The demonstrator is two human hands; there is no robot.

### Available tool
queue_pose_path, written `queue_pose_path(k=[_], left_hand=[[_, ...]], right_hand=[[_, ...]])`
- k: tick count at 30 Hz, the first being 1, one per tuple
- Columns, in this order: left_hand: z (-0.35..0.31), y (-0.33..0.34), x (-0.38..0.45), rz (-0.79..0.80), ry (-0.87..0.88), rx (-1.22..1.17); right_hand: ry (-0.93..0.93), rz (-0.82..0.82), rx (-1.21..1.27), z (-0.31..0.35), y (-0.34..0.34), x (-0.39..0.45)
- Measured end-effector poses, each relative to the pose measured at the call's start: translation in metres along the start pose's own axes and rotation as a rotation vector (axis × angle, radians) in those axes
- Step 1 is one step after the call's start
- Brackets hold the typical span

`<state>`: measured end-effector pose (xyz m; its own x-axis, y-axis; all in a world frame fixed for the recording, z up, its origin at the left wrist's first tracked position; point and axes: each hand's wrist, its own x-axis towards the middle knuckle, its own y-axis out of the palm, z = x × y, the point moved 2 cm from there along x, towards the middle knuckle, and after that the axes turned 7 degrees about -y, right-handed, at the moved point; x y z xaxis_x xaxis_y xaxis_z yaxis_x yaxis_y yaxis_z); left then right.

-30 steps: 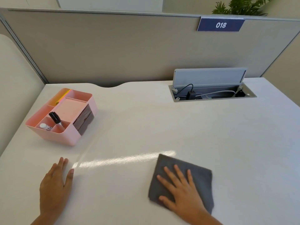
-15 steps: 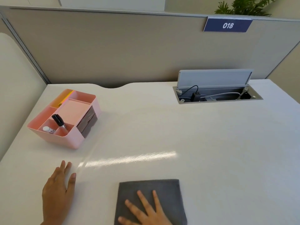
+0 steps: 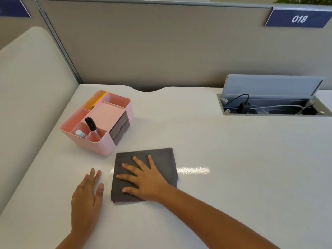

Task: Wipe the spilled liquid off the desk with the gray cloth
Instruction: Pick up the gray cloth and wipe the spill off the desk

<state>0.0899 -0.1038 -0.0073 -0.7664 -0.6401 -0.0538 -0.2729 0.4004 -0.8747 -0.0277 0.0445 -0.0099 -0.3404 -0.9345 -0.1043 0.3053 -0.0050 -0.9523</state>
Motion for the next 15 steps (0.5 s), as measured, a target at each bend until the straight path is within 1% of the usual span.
queue_pose_path(k=[3,6,8,9,11,15], left_hand=[[0.002,0.000,-0.001,-0.002,0.000,-0.009],[0.003,0.000,-0.002,-0.013,-0.004,-0.034],[0.002,0.000,-0.002,-0.012,-0.013,-0.035],[0.001,0.000,-0.002,-0.007,-0.018,-0.034],[0.002,0.000,-0.003,0.004,-0.019,-0.033],[0.005,0.001,-0.001,0.019,-0.014,-0.029]], right_hand=[[0.189,-0.075,0.000,-0.044,-0.012,0.018],[0.437,-0.148,0.001,-0.096,-0.025,0.015],[0.594,-0.151,0.005,-0.113,-0.028,0.013],[0.644,-0.144,0.008,-0.113,-0.027,0.016],[0.672,-0.133,0.010,-0.095,-0.020,0.024],[0.513,-0.100,-0.050,-0.037,-0.003,0.032]])
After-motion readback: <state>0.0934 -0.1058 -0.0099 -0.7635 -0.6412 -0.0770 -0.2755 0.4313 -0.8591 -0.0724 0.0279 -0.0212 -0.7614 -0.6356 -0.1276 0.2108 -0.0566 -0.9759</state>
